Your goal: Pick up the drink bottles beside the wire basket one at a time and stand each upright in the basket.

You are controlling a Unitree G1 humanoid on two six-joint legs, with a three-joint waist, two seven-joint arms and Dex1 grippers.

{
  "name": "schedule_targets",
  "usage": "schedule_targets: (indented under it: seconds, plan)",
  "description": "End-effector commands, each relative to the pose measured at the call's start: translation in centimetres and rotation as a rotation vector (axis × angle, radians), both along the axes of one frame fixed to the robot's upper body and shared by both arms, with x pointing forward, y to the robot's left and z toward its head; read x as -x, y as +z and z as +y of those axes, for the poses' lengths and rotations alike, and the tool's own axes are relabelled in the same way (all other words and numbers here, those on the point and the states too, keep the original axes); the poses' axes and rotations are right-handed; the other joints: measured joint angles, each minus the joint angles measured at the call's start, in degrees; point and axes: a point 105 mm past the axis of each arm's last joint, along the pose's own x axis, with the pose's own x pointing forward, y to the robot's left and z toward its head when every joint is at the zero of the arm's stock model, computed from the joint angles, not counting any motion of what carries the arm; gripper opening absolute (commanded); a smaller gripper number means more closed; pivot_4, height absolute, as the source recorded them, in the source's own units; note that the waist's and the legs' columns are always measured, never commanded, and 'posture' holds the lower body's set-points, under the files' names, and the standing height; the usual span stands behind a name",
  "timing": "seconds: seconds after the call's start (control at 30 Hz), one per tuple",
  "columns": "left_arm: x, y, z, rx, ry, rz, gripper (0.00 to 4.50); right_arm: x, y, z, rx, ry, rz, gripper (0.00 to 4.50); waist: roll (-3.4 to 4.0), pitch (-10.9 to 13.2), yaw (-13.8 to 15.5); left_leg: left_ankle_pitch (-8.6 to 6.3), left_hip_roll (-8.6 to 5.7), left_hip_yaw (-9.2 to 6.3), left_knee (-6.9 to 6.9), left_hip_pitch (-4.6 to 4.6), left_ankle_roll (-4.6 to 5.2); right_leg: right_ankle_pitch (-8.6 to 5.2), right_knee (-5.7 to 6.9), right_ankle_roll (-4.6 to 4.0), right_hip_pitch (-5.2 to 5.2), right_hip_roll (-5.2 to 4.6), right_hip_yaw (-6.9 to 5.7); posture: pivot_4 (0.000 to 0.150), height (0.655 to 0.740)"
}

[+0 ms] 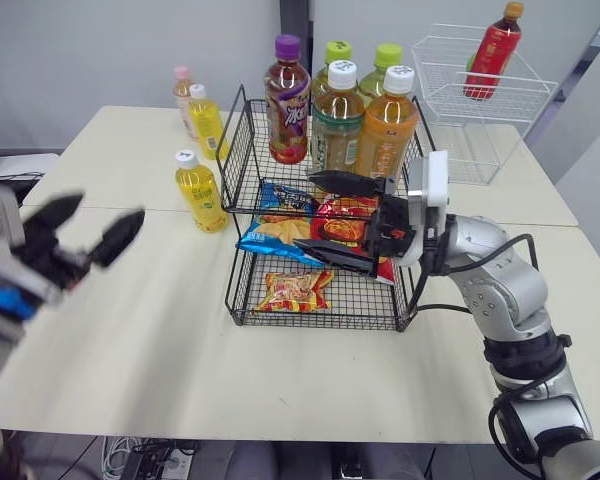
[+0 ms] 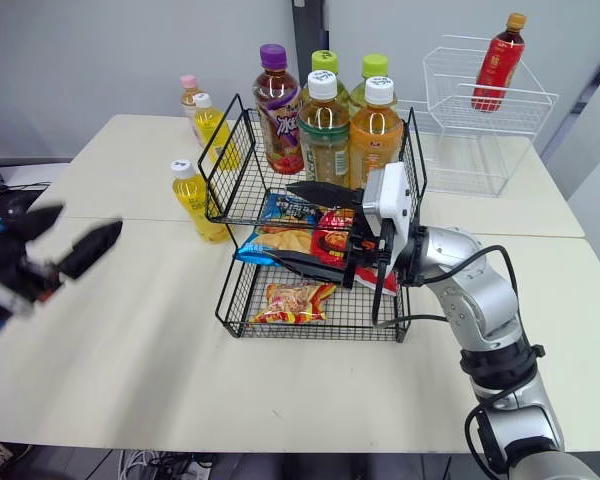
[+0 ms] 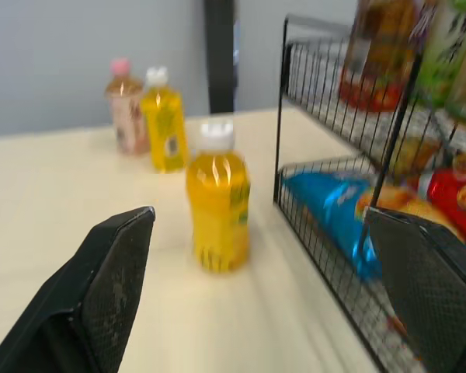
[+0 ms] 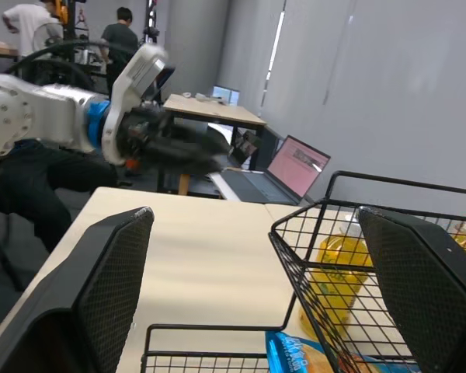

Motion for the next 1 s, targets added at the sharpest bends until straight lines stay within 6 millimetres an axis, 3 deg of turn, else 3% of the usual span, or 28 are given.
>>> schedule_targets:
  seconds: [0.03,0.2,0.4,0.53,1.0]
  plan:
    - [2.0,0.4,-0.4,-0.011,0.038,-0.06,4.48,0.4,0.8,0.4,-0.01,0.035,-0.056,4.5,-0.03,-0.02,0.19,0.0,0.0,-0.05,-0.01,-0.01,0.01,0.0,0.0,0.01,0.0,0.0,-0.05,0.15,0.74]
    - [2.8,-0.1,-0.5,0.031,0.076,-0.067,4.48,0.2,0.6,0.6,-0.002,0.034,-0.064,4.5,-0.01,-0.02,0.56,0.01,0.01,-0.11,0.01,0.03,0.14,-0.09,0.02,0.15,0.02,0.01,-0.08,0.15,0.74]
    - [0.7,0.7,-0.5,0.032,0.062,-0.094,4.48,0.1,0.5,0.4,-0.002,-0.011,-0.077,4.5,0.0,-0.02,0.77,0.03,0.0,-0.08,-0.01,0.07,0.16,-0.08,0.02,0.13,0.04,0.02,-0.05,0.15,0.74]
    - [-3.6,1.2,0.1,0.007,0.089,-0.116,4.48,0.0,0.6,-0.1,-0.009,-0.095,-0.091,4.5,0.04,-0.02,1.44,0.03,0.0,-0.07,-0.01,0.07,0.17,-0.08,0.01,0.13,0.04,0.03,-0.05,0.15,0.74]
    - [-15.3,2.6,-2.2,-0.05,-0.047,-0.149,4.48,-0.4,0.8,-1.7,0.014,-0.338,-0.138,4.5,0.04,-0.01,1.28,0.02,0.01,0.03,-0.1,-0.07,0.16,-0.03,-0.07,0.12,-0.08,0.03,-0.05,0.15,0.74]
